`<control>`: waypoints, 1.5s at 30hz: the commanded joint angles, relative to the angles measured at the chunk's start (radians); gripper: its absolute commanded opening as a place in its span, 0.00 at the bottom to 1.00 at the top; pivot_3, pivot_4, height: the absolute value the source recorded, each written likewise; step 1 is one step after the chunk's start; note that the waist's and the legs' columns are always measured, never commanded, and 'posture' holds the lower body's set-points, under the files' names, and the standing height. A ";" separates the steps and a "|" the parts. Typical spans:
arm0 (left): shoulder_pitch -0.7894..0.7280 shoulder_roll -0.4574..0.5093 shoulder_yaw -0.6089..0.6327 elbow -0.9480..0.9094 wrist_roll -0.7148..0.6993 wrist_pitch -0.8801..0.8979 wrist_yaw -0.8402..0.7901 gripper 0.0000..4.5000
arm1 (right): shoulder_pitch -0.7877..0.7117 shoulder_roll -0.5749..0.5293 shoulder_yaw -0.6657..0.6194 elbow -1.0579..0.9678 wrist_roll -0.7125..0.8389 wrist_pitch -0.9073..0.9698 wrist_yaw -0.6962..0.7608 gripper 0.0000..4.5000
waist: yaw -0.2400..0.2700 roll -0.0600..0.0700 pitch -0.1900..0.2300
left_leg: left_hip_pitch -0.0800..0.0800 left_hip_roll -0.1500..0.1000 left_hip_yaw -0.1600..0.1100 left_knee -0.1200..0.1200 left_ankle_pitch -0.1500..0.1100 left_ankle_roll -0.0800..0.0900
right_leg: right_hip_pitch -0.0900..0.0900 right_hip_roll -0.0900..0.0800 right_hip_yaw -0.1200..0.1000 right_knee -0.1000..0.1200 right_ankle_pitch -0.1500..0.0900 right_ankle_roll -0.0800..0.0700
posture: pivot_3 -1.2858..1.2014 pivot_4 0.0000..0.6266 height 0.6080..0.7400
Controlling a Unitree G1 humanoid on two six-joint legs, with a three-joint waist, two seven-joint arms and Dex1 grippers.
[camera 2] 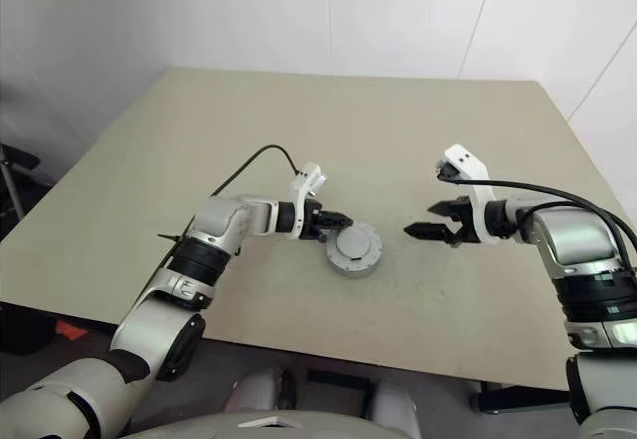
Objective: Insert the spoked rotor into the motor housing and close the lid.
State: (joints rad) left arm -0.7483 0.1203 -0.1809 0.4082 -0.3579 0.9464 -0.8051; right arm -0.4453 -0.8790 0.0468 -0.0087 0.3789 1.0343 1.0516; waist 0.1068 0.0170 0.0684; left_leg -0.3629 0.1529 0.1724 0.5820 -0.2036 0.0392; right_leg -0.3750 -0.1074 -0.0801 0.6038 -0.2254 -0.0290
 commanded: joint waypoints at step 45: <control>0.033 0.030 -0.002 0.029 0.018 -0.010 0.031 0.00 | -0.073 0.494 -0.340 0.182 0.467 0.580 -0.557 0.99 | 0.012 -0.001 -0.001 | 0.012 0.003 0.000 -0.006 0.009 -0.022 | 0.006 0.002 0.000 0.003 0.000 0.001 | 0.52 0.00 1.00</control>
State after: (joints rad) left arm -0.7243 0.1470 -0.1643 0.4157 -0.3644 0.9308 -0.7863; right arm -0.5116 -0.4137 -0.2865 0.1613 0.7749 1.6093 0.5209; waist 0.1190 0.0163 0.0678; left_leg -0.3503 0.1559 0.1722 0.5754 -0.1944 0.0164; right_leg -0.3692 -0.1045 -0.0796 0.6063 -0.2257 -0.0277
